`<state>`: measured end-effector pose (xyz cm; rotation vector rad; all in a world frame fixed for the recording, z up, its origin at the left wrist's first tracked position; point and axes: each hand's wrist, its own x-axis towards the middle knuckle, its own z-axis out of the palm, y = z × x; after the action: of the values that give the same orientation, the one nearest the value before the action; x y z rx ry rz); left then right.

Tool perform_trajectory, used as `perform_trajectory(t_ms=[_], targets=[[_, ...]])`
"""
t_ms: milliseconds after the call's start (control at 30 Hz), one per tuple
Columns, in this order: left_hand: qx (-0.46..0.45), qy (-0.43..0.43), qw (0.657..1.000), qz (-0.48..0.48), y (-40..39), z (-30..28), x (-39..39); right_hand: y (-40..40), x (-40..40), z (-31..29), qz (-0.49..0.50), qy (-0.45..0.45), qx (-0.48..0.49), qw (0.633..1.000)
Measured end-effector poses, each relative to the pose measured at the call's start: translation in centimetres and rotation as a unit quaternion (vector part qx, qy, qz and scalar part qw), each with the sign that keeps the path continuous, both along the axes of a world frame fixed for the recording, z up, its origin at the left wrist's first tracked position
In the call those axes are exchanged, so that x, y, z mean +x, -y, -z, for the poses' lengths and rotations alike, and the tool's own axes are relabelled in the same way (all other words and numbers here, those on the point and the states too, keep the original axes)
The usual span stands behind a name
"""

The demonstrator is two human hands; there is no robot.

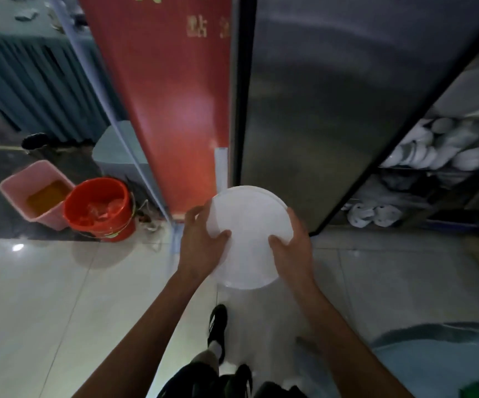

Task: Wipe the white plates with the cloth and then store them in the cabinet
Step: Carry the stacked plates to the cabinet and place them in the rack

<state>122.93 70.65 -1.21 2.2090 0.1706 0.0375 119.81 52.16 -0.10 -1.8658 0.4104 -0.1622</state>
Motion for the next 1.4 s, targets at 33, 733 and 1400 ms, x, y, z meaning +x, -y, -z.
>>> perform_trajectory(t_ms=[33,733,1400], targets=[[-0.004,-0.002,1.0,0.017,1.0,0.1,1.6,0.9,0.9,0.0,0.016,-0.008,-0.01,1.0],[-0.025,-0.034,0.923,0.383,32.3,2.6,19.2,23.9,6.3,0.7,0.405,-0.053,-0.008,0.913],[-0.036,0.026,0.875,0.482,59.1,-1.0,26.0,47.2,11.4,-0.9,0.502,0.04,0.018,0.864]])
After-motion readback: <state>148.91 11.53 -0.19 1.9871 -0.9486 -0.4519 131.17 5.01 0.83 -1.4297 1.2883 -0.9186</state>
